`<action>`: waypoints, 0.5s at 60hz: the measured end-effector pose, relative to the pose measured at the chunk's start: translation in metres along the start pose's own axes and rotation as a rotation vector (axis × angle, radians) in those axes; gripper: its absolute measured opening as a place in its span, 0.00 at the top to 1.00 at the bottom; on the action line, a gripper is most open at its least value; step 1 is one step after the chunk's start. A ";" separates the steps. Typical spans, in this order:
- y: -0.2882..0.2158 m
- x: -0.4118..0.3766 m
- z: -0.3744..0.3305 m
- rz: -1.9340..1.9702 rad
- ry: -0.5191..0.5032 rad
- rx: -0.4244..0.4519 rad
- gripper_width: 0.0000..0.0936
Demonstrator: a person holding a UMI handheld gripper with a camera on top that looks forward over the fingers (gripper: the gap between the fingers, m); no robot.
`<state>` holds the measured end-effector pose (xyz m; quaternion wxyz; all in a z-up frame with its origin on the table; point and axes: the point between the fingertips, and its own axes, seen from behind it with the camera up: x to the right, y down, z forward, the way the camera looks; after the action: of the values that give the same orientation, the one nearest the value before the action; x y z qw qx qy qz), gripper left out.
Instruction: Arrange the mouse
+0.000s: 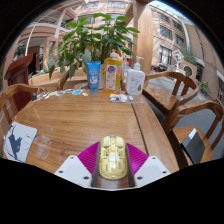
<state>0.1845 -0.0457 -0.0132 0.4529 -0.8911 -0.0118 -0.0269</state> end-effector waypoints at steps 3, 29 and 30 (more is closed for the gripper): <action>0.000 0.002 0.000 0.014 0.011 0.000 0.59; -0.173 0.000 -0.123 0.139 0.121 0.333 0.64; -0.184 -0.007 -0.132 0.145 0.111 0.356 0.64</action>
<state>0.1643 -0.0435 0.2123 0.6041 -0.7925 0.0728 -0.0406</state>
